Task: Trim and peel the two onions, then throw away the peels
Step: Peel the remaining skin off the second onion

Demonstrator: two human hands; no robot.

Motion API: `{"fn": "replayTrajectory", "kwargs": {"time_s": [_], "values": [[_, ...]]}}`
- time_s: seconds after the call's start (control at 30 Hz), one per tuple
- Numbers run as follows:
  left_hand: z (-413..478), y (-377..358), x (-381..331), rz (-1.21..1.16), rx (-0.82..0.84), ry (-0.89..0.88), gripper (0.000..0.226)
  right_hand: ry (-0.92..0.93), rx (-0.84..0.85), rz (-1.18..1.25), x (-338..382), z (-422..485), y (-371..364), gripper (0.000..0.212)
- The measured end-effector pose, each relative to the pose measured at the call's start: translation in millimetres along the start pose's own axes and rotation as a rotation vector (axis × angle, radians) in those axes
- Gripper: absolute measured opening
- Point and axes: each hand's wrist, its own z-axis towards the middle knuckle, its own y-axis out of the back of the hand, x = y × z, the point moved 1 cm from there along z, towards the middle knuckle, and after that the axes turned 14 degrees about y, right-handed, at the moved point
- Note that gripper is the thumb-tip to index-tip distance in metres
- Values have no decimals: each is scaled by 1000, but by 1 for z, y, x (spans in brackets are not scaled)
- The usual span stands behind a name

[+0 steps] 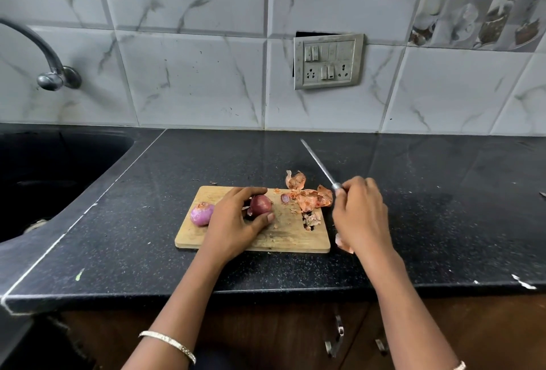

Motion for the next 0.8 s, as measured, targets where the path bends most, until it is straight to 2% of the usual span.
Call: {"fn": "replayTrajectory", "kwargs": {"time_s": [0.1, 0.17, 0.27, 0.4, 0.8], "values": [[1, -2, 1, -51, -3, 32, 50, 80, 22, 243, 18, -13, -9, 24], [0, -2, -1, -114, -4, 63, 51, 128, 56, 296, 27, -23, -16, 28], [-1, -2, -2, -185, -16, 87, 48, 190, 96, 297, 37, -37, -21, 34], [-2, -1, -3, -168, -26, 63, 41, 197, 158, 220, 42, -47, -25, 45], [1, -4, -2, -116, -60, 37, 31, 186, 184, 135, 50, -58, -23, 46]]}}
